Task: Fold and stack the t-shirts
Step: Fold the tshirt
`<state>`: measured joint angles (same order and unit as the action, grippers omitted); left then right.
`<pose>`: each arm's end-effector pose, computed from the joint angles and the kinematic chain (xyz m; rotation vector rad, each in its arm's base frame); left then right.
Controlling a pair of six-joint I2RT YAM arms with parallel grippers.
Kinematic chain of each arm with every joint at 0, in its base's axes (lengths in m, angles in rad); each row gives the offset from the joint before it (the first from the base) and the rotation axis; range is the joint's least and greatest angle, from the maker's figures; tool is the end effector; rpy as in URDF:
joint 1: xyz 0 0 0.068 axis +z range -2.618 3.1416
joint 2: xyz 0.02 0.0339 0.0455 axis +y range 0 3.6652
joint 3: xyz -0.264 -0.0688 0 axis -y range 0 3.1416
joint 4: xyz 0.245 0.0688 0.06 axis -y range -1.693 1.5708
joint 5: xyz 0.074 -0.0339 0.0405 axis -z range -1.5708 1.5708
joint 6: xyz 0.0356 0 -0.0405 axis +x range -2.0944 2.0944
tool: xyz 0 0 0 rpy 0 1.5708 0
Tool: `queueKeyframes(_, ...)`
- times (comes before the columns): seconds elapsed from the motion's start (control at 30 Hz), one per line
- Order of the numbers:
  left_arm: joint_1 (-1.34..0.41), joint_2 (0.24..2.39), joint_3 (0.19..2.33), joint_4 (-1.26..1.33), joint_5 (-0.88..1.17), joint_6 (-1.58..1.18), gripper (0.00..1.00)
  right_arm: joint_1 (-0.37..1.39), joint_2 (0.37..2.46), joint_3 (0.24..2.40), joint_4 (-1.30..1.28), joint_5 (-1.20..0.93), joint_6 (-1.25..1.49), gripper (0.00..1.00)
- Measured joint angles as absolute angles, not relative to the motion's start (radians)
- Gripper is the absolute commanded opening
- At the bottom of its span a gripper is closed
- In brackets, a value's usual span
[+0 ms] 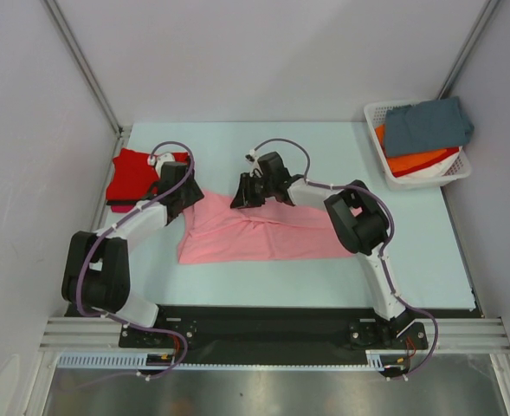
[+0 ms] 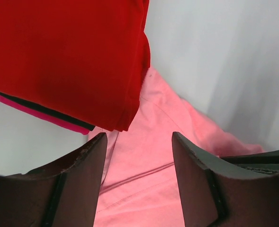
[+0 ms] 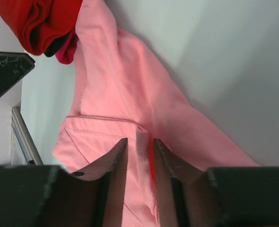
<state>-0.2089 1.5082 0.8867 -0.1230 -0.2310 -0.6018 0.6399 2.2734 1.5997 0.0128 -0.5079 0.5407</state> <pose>0.3123 -0.0579 0.2095 -0.5619 2.2260 -0.1519 0.3927 0.3139 0.1445 -0.4224 2.3769 1.1685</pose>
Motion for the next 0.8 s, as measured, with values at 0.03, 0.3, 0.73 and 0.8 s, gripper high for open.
queueKeyframes(0.03, -0.209, 1.507, 0.887, -0.123, -0.23, -0.602, 0.62, 0.641, 2.276, 1.6, 0.014, -0.514, 0.541, 0.2)
queueKeyframes(0.3, -0.209, 1.48, 0.878, -0.12, -0.213, -0.602, 0.62, 0.642, 2.281, 1.597, 0.035, -0.577, 0.546, 0.0)
queueKeyframes(0.73, -0.237, 1.477, 0.822, -0.103, -0.171, -0.603, 0.6, 0.637, 2.159, 1.337, 0.143, -0.68, 0.585, 0.0)
queueKeyframes(0.8, -0.25, 1.473, 0.803, -0.098, -0.171, -0.603, 0.6, 0.633, 2.125, 1.299, 0.159, -0.695, 0.591, 0.0)
